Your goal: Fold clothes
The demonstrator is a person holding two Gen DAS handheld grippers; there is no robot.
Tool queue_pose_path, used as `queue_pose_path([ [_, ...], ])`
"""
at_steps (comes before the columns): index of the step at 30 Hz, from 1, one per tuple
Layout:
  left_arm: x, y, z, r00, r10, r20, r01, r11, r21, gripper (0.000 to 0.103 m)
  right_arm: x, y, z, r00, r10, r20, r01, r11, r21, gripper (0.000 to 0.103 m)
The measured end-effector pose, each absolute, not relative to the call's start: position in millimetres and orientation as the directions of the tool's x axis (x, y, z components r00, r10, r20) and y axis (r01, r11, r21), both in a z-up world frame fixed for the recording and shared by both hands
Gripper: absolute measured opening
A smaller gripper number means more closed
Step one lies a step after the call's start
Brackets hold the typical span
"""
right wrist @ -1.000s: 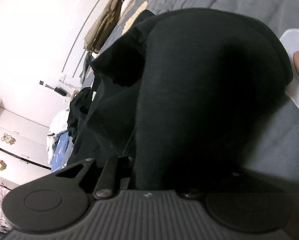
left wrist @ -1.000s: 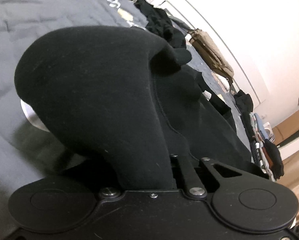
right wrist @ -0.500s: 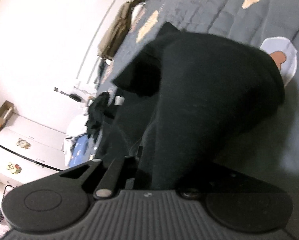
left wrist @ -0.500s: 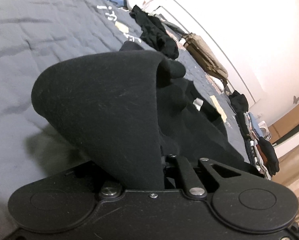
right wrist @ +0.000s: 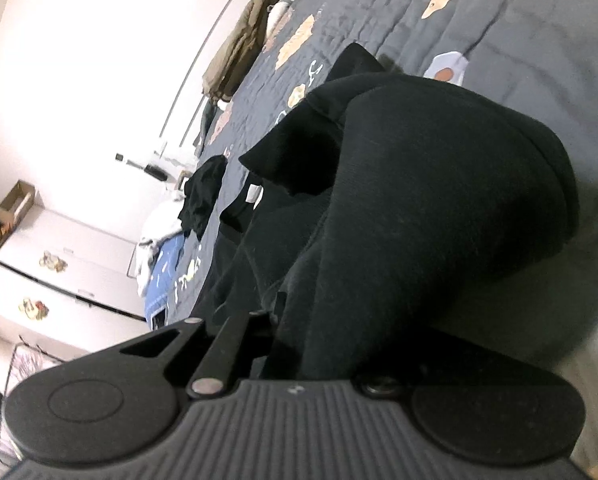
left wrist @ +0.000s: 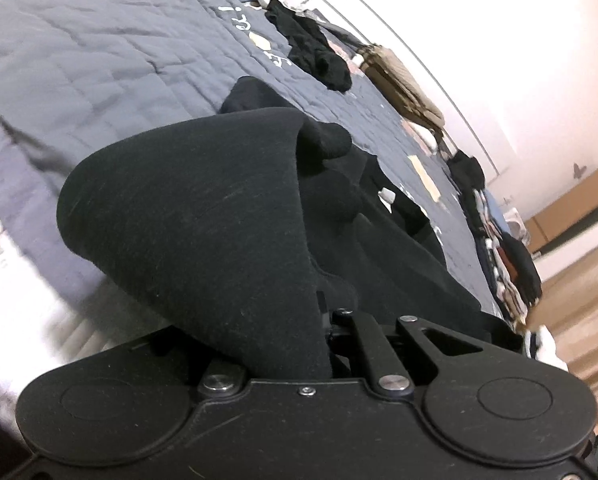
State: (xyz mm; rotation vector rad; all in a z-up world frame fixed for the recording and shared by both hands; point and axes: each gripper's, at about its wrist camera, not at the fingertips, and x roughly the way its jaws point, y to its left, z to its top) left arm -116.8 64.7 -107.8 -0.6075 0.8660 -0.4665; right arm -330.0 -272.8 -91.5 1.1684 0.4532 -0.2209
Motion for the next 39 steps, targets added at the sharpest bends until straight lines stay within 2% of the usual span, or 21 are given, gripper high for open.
queue_pose_path([
  [3, -132, 73, -107, 0.546, -0.609, -0.576, 0.147, 0.746, -0.65, 0.007, -343, -266, -93, 0.858, 0.076, -0.508, 0.433, 0.424, 0.796, 0.008],
  [5, -135, 71, -110, 0.509, -0.588, -0.629, 0.14, 0.777, -0.614, 0.012, -346, -266, -98, 0.82, 0.086, -0.566, 0.481, 0.432, 0.763, 0.011],
  [8, -140, 65, -109, 0.466, -0.548, -0.694, 0.154, 0.823, -0.547, 0.026, -356, -261, -97, 0.777, 0.105, -0.621, 0.52, 0.45, 0.726, 0.018],
  [10, -147, 62, -100, 0.45, -0.541, -0.711, 0.202, 0.837, -0.509, 0.041, -366, -255, -91, 0.759, 0.118, -0.64, 0.526, 0.469, 0.71, 0.025],
  [13, -160, 65, -83, 0.444, -0.534, -0.72, 0.272, 0.846, -0.459, 0.053, -377, -246, -69, 0.73, 0.12, -0.673, 0.504, 0.57, 0.649, 0.039],
  [14, -163, 67, -77, 0.442, -0.529, -0.725, 0.292, 0.849, -0.441, 0.056, -382, -243, -62, 0.724, 0.108, -0.681, 0.493, 0.609, 0.621, 0.04],
  [18, -173, 78, -51, 0.458, -0.532, -0.713, 0.363, 0.843, -0.396, 0.056, -402, -236, -32, 0.734, 0.037, -0.678, 0.436, 0.739, 0.513, 0.043],
  [20, -176, 83, -39, 0.504, -0.53, -0.682, 0.397, 0.843, -0.363, 0.062, -406, -234, -16, 0.757, -0.018, -0.654, 0.405, 0.797, 0.448, 0.045],
  [22, -175, 86, -30, 0.556, -0.524, -0.645, 0.433, 0.845, -0.314, 0.069, -408, -233, -2, 0.785, -0.072, -0.615, 0.374, 0.846, 0.379, 0.053],
  [25, -168, 79, -24, 0.606, -0.506, -0.614, 0.466, 0.851, -0.241, 0.069, -384, -237, 2, 0.81, -0.119, -0.574, 0.313, 0.916, 0.251, 0.063],
  [30, -154, 59, -24, 0.639, -0.487, -0.596, 0.529, 0.84, -0.119, 0.074, -335, -236, -9, 0.82, -0.143, -0.554, 0.179, 0.984, 0.01, 0.063],
  [34, -134, 52, -27, 0.65, -0.485, -0.585, 0.561, 0.826, -0.062, 0.074, -306, -235, -21, 0.806, -0.119, -0.579, 0.014, 0.983, -0.182, 0.064],
  [37, -120, 42, -34, 0.664, -0.444, -0.601, 0.586, 0.809, 0.05, 0.074, -289, -239, -30, 0.766, -0.094, -0.636, -0.058, 0.975, -0.214, 0.064],
  [39, -112, 38, -41, 0.659, -0.431, -0.616, 0.597, 0.799, 0.08, 0.074, -280, -241, -37, 0.744, -0.095, -0.662, -0.079, 0.97, -0.228, 0.064],
])
